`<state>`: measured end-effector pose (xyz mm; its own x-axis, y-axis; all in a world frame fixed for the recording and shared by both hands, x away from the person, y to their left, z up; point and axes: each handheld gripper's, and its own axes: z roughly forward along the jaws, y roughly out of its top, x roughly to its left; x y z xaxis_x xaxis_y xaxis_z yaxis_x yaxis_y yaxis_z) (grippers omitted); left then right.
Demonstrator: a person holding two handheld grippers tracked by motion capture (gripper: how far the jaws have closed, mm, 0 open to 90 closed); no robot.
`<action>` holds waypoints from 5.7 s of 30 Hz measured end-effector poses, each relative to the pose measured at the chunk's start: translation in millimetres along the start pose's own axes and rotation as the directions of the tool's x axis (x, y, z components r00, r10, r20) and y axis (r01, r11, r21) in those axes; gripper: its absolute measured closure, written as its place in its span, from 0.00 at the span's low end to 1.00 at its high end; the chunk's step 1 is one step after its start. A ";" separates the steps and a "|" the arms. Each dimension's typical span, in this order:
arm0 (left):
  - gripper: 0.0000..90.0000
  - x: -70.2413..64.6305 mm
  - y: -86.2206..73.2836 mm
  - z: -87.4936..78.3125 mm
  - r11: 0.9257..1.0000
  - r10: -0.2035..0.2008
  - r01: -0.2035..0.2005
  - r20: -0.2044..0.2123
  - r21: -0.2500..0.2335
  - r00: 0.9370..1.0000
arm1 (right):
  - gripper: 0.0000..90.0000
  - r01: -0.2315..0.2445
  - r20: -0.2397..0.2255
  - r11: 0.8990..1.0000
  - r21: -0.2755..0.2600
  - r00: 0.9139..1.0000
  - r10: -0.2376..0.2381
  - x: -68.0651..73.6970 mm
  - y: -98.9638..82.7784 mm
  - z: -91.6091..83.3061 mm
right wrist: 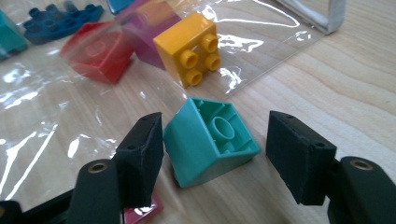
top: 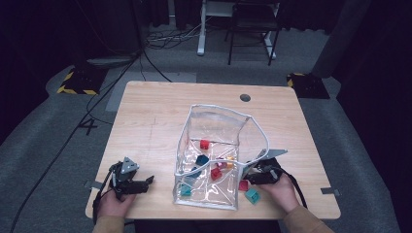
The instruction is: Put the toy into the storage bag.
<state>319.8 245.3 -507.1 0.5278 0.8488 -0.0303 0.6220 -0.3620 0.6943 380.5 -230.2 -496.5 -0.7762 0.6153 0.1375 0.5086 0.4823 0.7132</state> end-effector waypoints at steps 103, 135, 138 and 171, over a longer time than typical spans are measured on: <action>0.20 0.0 0.0 0.0 1.000 0.000 0.000 0.001 0.000 1.000 | 0.54 0.173 -0.042 0.962 -0.210 0.982 -0.186 53.6 184.0 -115.8; 0.19 0.0 0.0 0.1 1.000 0.001 -0.001 0.003 0.000 1.000 | 0.44 0.202 -0.108 0.975 0.090 0.975 -0.192 67.1 189.5 -43.3; 0.19 0.0 0.1 0.1 1.000 0.002 -0.002 0.003 0.001 1.000 | 0.43 0.207 -0.106 0.977 0.054 0.974 -0.200 67.7 188.8 -51.5; 0.18 1.2 1.3 1.3 1.000 0.006 -0.006 0.003 0.001 1.000 | 0.46 0.079 0.065 0.977 -0.200 0.996 -0.068 48.5 85.4 -184.9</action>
<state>322.0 245.4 -507.2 0.5329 0.8457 -0.0282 0.6194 -0.3671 0.6939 317.4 -274.6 -301.8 -0.7830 0.6205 0.0440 0.3607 0.3952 0.8449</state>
